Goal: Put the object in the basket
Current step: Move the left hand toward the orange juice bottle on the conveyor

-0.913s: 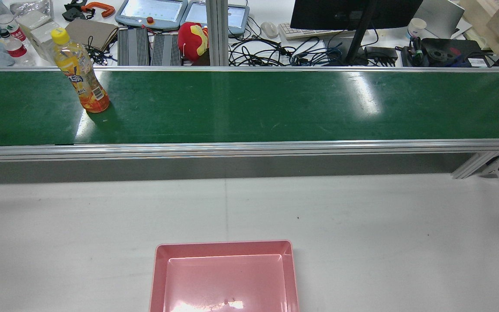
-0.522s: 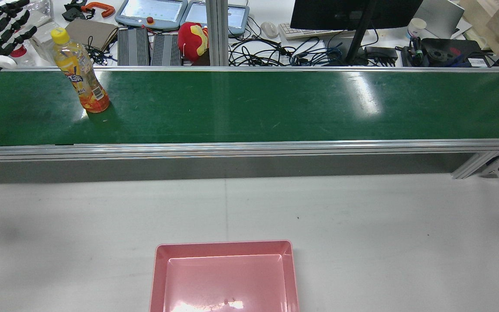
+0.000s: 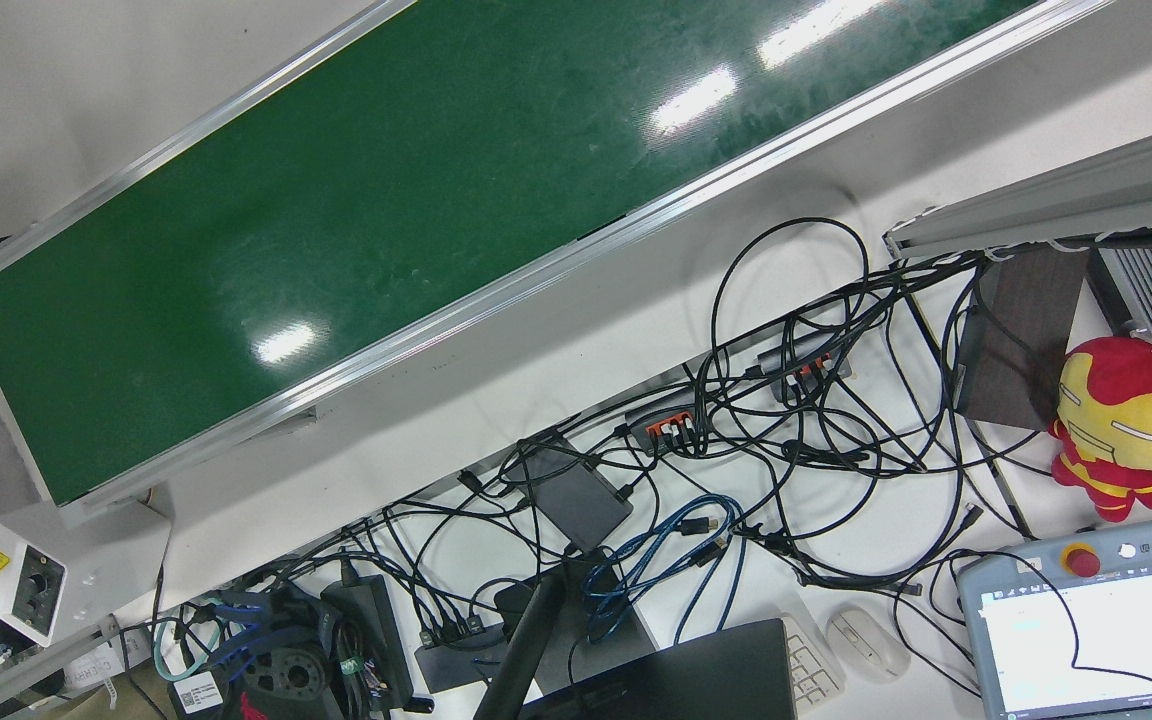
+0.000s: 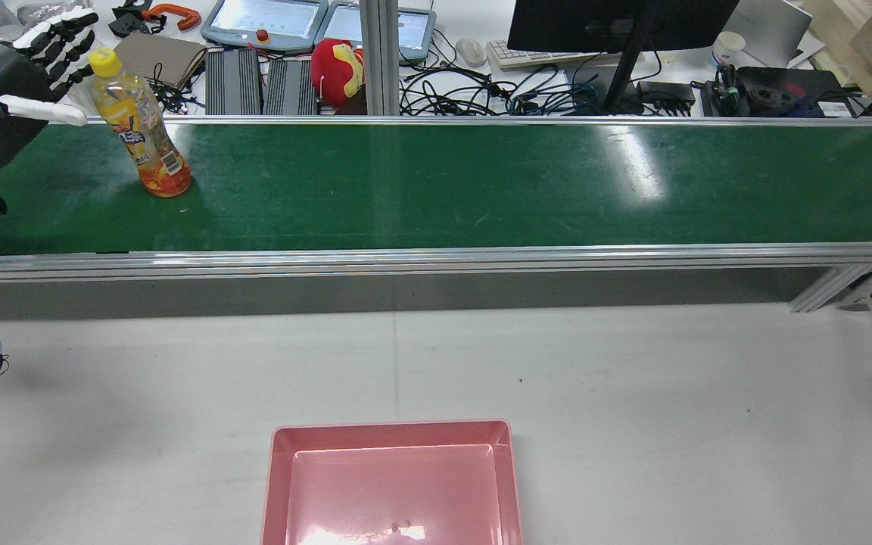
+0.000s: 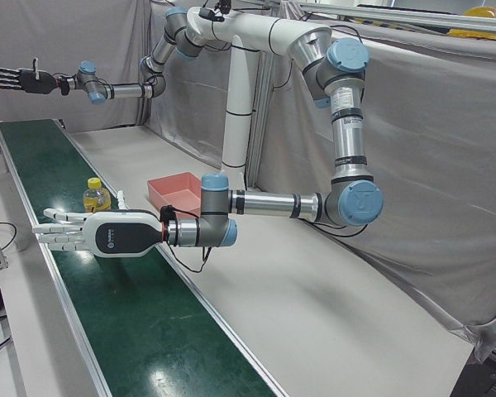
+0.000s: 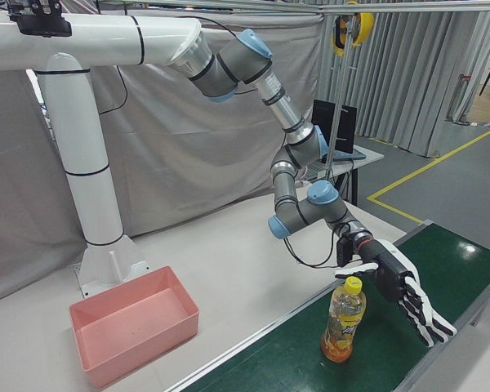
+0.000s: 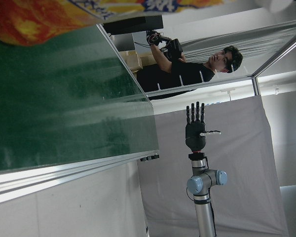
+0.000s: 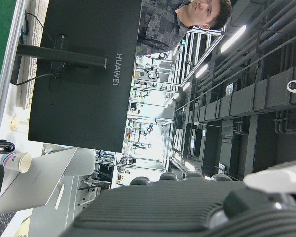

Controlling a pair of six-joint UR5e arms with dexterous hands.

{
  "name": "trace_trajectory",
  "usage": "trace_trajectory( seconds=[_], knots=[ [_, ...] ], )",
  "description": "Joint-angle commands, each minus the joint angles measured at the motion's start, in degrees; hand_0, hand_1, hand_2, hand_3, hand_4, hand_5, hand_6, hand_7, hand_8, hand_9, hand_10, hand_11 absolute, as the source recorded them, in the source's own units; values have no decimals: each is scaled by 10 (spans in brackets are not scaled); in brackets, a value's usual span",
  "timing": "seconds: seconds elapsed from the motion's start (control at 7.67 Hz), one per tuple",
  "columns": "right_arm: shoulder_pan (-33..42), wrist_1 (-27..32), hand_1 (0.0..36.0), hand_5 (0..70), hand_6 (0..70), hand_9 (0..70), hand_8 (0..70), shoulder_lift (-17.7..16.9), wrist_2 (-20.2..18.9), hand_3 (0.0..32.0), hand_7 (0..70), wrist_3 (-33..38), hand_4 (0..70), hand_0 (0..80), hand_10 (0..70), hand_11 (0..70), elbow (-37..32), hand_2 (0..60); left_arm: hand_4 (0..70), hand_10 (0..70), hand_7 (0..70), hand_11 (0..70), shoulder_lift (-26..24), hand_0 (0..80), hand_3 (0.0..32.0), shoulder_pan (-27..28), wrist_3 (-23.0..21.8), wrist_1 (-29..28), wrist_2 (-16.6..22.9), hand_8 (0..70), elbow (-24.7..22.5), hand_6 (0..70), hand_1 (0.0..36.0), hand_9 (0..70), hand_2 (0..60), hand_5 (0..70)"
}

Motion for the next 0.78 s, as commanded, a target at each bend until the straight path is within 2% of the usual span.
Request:
trace_trajectory(
  seconds=[0.0,0.13,0.39,0.65],
  knots=[
    [0,0,0,0,0,0,0,0,0,0,0,0,0,0,0,0,0,0,66,42,0,84,31,586,0,1,0,-24,5,31,-7,0,159,43,0,170],
    [0,0,0,0,0,0,0,0,0,0,0,0,0,0,0,0,0,0,59,42,0,84,56,593,0,3,7,-40,6,33,-7,0,161,43,0,164],
    [0,0,0,0,0,0,0,0,0,0,0,0,0,0,0,0,0,0,55,43,0,86,62,597,0,17,44,-45,10,35,-11,0,170,46,0,167],
    [0,0,0,0,0,0,0,0,0,0,0,0,0,0,0,0,1,0,84,46,0,92,15,623,0,59,47,-5,10,38,-10,0,186,51,0,192]
  ],
)
